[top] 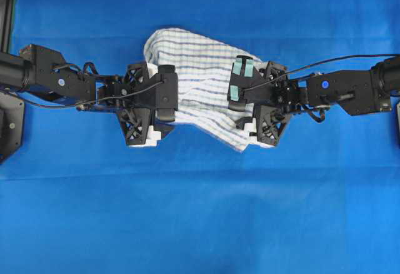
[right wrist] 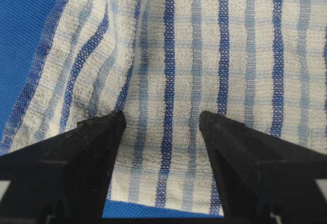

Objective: Lift the towel with both arms.

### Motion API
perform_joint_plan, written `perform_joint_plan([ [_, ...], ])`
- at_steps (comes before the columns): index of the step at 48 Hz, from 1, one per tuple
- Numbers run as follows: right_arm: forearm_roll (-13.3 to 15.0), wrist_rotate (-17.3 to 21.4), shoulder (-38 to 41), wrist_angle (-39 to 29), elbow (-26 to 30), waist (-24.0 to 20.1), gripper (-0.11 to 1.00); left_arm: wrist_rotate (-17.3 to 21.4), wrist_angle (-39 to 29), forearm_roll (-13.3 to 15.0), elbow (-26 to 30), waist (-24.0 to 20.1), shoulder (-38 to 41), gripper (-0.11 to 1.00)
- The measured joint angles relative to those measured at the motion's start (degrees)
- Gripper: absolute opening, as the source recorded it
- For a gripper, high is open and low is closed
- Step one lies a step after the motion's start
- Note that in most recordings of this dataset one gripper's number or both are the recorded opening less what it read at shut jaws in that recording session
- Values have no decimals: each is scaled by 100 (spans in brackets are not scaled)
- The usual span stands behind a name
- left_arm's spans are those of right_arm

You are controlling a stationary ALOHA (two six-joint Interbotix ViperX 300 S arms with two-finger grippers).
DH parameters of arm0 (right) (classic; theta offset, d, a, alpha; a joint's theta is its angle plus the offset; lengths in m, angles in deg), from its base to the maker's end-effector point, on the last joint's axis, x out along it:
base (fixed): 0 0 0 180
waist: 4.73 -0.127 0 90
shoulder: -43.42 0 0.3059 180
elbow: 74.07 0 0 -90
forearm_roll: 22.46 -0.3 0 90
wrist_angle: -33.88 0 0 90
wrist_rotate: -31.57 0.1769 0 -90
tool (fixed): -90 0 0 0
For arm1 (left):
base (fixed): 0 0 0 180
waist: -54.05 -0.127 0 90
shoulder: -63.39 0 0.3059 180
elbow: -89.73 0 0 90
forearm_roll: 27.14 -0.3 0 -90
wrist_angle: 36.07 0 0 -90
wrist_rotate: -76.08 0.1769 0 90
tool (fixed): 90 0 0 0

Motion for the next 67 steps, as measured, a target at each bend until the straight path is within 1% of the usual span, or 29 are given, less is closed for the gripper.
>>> perform_joint_plan([
  [5, -9, 0, 0, 0, 0, 0, 65, 0, 0, 0, 0, 9, 0, 87],
  [8, -9, 0, 0, 9, 0, 0, 63, 0, 0, 0, 9, 9, 0, 85],
  [10, -9, 0, 0, 9, 0, 0, 61, -9, -35, 0, 9, 9, 0, 82],
  [12, -9, 0, 9, 9, 0, 0, 54, -18, -88, 0, 9, 9, 0, 74],
  [14, -9, 9, 35, 26, 0, 0, 44, -9, -158, 0, 9, 9, 0, 63],
  [21, 0, 0, 44, 44, 9, 9, 3, 18, -299, -9, 9, -9, 0, 20],
  [23, 0, 0, 44, 44, 9, 0, 2, 0, -299, -9, 9, -44, 0, 11],
  [25, 0, 0, 44, 44, 9, 0, 2, 0, -308, 0, 9, -70, 0, 4],
  [36, -9, 9, -88, -18, 0, 9, 2, 0, -422, 0, 18, -123, -105, 4],
  [40, -9, 9, -281, -70, 0, 0, 2, -9, -615, 0, 35, -141, -325, 4],
  [48, -9, 9, -879, -316, 53, 9, 2, -158, -1169, 9, 176, -141, -976, 4],
  [57, -9, -44, -1591, -896, 299, 9, 2, -211, -1925, 9, 457, -141, -1731, 4],
  [67, 35, -97, -2127, -1688, 703, 9, 2, -229, -2646, 9, 896, -141, -2382, 4],
])
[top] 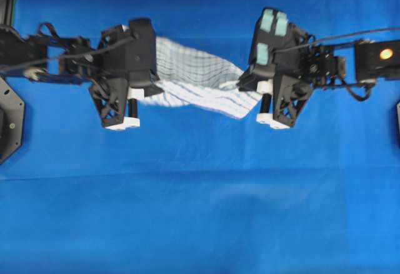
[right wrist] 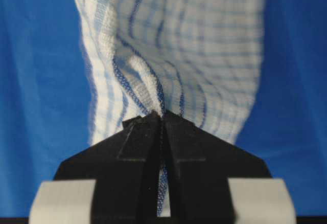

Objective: Lift the towel with both arms.

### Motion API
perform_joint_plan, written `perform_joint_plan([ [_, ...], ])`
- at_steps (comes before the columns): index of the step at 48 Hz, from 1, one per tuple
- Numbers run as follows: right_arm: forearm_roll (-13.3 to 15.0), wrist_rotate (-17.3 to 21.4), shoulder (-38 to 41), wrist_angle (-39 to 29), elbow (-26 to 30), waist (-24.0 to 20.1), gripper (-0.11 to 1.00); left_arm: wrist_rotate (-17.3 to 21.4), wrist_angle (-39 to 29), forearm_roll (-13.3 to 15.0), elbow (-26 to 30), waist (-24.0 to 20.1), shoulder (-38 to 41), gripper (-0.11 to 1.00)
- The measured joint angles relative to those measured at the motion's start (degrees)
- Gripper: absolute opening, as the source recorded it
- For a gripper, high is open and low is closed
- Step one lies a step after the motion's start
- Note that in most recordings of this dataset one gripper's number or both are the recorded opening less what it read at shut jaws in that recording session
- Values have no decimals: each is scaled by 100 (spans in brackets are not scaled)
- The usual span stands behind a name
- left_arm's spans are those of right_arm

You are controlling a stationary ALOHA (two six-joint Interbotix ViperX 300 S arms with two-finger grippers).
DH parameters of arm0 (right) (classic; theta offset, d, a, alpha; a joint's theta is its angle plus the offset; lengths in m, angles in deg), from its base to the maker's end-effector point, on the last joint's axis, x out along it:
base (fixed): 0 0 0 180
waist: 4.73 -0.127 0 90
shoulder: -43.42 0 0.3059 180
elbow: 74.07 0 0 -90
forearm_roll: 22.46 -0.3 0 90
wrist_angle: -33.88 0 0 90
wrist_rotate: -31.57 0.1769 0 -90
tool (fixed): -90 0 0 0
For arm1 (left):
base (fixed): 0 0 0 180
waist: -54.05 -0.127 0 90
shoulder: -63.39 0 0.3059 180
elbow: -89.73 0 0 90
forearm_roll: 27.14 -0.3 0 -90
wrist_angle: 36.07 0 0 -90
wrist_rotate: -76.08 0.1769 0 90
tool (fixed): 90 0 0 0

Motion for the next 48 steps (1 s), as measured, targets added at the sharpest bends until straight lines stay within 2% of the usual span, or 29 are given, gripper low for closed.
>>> perform_joint_plan([
  [16, 299, -149, -668, -1239, 1028, -9, 2, 26, -1222, -9, 1134, -62, -721, 4],
  [28, 316, -439, -932, -1802, 1775, -9, 2, 35, -1969, -18, 1942, -149, -914, 4],
  [36, 325, -554, -984, -1960, 2065, -9, 2, 35, -2118, -18, 2136, -158, -923, 4],
  [48, 325, -589, -984, -1986, 2092, -9, 2, 26, -2127, -26, 2171, -158, -905, 4],
])
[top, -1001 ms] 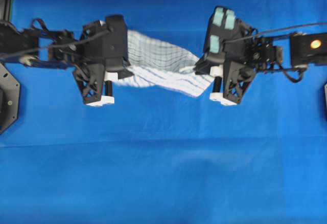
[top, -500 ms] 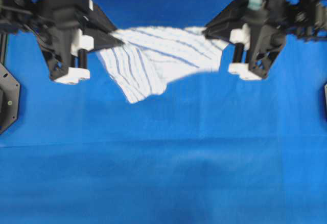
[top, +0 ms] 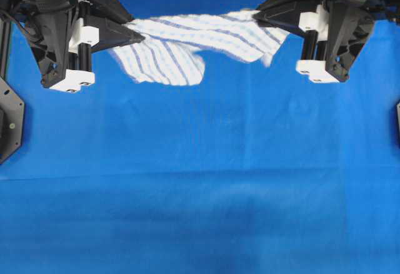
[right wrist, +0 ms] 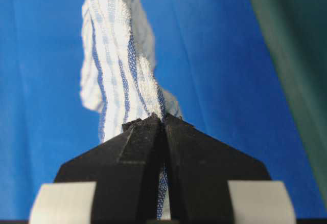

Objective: Lift the towel with both arms.

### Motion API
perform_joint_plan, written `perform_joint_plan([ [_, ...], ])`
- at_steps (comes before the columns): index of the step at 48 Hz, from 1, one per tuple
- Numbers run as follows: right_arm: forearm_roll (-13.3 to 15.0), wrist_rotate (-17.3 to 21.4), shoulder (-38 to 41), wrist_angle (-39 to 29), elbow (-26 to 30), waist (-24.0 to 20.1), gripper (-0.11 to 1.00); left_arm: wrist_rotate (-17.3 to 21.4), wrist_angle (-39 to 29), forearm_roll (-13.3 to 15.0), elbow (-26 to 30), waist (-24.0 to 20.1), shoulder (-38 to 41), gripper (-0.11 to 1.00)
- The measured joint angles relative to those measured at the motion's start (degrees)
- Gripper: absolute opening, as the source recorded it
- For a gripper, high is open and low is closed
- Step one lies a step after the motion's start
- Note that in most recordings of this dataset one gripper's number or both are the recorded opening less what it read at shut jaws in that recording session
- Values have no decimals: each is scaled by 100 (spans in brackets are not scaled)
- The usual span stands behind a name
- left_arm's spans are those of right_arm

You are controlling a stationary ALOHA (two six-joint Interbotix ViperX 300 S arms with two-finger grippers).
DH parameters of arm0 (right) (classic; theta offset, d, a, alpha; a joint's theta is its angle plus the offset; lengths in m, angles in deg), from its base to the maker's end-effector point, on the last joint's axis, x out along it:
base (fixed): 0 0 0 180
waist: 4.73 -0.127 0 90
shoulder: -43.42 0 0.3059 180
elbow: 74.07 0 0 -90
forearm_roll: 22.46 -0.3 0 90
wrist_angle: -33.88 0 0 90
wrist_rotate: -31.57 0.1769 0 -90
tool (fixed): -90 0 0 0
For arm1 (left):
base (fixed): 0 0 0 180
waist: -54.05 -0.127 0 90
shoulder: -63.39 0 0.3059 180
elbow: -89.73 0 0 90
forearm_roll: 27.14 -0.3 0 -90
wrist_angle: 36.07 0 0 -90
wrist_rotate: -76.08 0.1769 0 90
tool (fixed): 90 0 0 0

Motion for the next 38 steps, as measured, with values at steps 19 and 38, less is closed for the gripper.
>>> perform_joint_plan([
  [19, 9, -193, 0, 0, 0, 9, 36, -9, 70, 9, 0, 9, -18, 45],
  [38, 220, -149, 0, 53, -18, 0, 65, -18, 167, 0, -141, 0, -141, 90],
])
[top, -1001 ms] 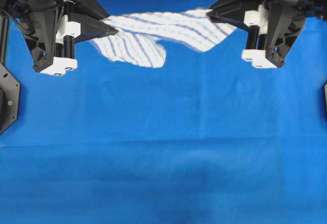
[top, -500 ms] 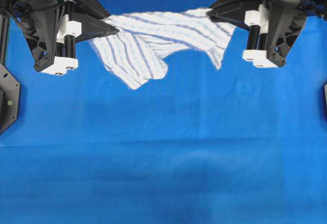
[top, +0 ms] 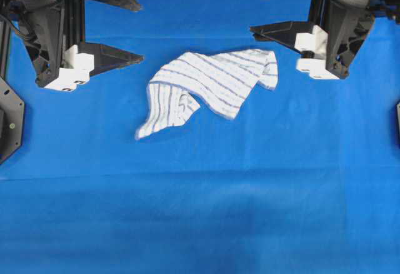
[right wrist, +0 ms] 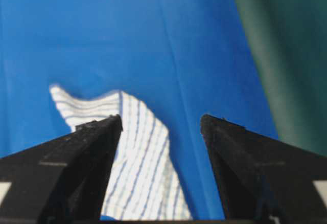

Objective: Lift the towel with both arms.

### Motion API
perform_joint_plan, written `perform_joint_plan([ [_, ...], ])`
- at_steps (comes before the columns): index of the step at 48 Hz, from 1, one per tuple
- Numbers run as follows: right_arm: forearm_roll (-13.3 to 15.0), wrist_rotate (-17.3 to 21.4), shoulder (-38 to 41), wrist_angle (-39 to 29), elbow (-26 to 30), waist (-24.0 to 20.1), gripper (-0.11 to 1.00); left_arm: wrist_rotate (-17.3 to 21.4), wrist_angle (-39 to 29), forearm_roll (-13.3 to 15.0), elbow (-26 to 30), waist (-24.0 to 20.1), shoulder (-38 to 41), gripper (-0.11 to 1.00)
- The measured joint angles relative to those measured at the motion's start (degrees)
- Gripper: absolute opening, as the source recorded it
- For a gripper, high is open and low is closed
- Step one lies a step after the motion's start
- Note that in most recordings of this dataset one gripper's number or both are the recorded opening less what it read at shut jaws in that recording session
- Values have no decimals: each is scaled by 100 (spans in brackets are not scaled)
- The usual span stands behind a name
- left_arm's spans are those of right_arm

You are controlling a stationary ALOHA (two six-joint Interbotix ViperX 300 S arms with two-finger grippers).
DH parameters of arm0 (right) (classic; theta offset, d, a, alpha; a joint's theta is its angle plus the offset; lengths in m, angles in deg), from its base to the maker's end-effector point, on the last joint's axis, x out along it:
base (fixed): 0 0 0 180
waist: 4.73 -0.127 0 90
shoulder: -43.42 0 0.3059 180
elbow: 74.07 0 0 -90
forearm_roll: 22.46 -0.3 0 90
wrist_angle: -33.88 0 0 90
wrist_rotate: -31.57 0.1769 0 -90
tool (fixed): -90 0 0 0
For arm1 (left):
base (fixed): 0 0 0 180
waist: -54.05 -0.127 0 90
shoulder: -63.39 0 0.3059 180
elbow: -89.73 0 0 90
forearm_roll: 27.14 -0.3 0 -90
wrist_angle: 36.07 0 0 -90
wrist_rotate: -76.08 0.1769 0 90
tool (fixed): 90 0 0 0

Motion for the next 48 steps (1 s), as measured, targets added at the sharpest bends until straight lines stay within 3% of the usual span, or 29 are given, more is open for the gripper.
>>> perform_joint_plan([
  [6, 0, 44, 0, 97, -202, 0, 65, -18, 237, 0, -272, 0, 9, 90],
  [26, -9, 650, 62, 1213, -1679, 0, 65, -62, 1802, 9, -1934, 79, 272, 90],
  [37, -9, 949, 563, 1916, -2294, 0, 65, -53, 2435, 18, -2558, 229, 703, 90],
  [48, -18, 1134, 1274, 2619, -2566, 0, 65, -53, 3182, 18, -2997, 352, 1415, 90],
])
